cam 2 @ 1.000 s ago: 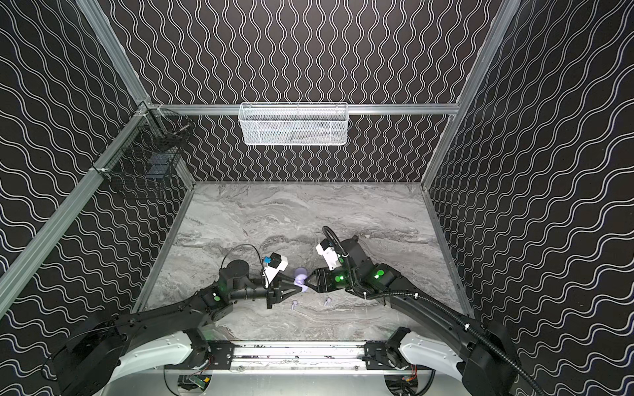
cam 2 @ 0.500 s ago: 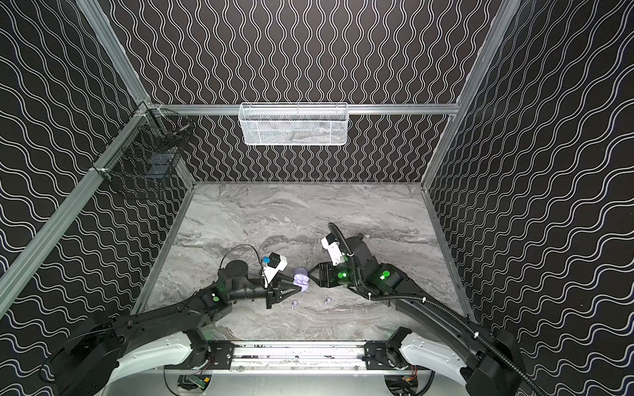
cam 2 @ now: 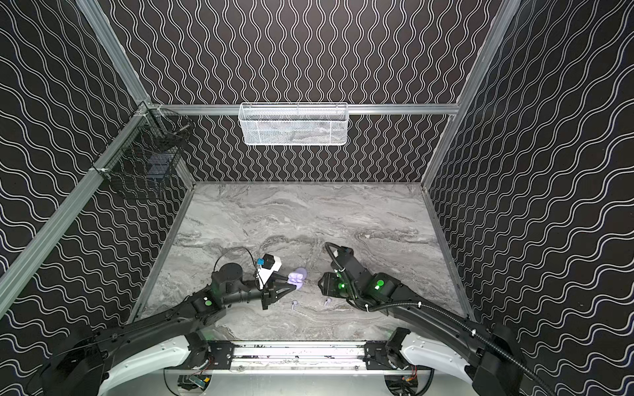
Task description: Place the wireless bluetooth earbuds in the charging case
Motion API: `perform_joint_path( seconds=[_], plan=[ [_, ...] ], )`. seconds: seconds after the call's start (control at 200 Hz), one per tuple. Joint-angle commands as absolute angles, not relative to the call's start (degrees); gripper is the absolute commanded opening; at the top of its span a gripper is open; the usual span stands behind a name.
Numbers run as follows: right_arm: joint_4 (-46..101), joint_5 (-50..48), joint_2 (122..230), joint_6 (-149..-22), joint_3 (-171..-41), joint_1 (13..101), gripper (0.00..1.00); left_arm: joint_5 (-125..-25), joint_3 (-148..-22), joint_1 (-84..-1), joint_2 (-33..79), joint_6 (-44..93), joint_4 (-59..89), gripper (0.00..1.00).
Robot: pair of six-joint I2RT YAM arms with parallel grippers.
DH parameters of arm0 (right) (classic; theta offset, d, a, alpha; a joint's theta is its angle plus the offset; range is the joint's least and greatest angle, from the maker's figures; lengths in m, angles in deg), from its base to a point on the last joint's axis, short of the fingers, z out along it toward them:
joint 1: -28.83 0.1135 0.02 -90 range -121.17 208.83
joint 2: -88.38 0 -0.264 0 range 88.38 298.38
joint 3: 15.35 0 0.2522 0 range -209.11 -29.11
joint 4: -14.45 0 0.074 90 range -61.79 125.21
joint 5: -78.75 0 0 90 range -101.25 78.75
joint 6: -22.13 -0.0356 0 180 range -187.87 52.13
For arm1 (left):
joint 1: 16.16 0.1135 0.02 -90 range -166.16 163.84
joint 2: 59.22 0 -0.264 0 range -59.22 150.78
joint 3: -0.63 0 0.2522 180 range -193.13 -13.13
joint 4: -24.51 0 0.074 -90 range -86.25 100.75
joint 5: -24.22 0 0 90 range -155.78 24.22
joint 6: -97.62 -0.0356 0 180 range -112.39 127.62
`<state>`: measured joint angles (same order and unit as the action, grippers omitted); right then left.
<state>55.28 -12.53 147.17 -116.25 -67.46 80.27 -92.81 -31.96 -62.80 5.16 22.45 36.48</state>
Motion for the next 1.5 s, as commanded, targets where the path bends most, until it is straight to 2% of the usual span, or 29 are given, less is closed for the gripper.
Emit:
perform_joint_path(
  seconds=[0.0, 0.255, 0.561, 1.492],
  plan=[
    [55.6, -17.7, 147.9, -122.8, -65.8, 83.3, 0.56, -91.5, -32.0, -62.8, 5.1, 21.8, 38.0, 0.01],
    [51.8, -20.2, 155.0, -129.0, -64.1, 88.1, 0.56, -89.1, -29.8, -62.8, 0.5, 23.1, 38.5, 0.00],
    [51.1, -22.3, 159.4, -132.6, -63.9, 88.7, 0.54, -86.7, -28.6, -62.9, -3.3, 23.2, 37.2, 0.00],
    [46.2, -20.2, 165.4, -128.7, -64.1, 85.0, 0.51, -88.7, -28.9, -62.8, -0.9, 24.0, 39.1, 0.00]
  ],
)
